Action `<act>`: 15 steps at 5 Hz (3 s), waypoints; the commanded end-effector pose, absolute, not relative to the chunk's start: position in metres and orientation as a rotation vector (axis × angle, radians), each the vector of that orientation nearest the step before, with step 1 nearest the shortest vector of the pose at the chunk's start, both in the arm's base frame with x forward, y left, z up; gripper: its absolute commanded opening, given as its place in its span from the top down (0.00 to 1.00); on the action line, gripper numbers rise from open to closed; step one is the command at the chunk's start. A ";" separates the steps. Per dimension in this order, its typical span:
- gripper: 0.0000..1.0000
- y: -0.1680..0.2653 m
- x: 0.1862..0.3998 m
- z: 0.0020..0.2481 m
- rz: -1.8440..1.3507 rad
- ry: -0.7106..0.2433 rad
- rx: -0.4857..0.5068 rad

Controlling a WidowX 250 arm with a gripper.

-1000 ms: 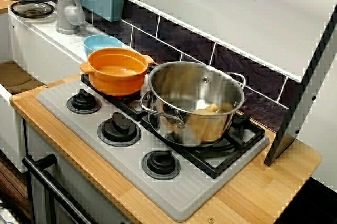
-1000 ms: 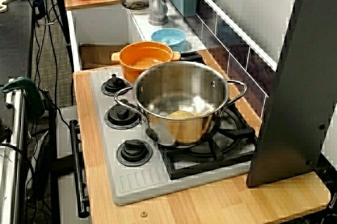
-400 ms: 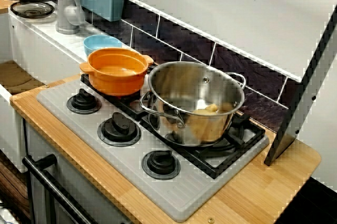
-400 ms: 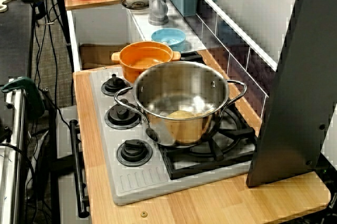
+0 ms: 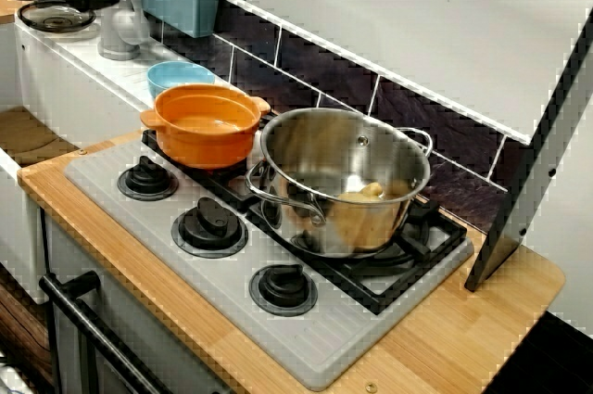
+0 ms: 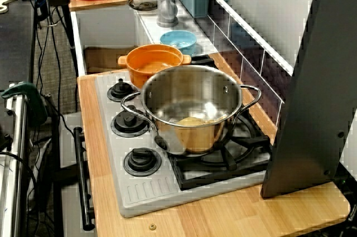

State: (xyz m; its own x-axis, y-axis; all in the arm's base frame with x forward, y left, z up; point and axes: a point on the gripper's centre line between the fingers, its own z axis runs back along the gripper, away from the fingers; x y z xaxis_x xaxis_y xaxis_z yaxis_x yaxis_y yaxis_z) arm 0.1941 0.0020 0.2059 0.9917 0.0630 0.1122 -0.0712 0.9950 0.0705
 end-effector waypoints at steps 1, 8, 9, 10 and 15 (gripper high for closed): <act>0.05 0.014 0.184 0.214 0.078 -0.112 -0.012; 0.00 0.016 0.215 0.197 -0.351 0.025 0.096; 0.00 0.006 0.221 0.196 -0.599 0.013 0.160; 0.00 0.001 0.220 0.191 -0.844 -0.064 0.180; 0.00 0.000 0.247 0.191 -0.915 -0.311 0.041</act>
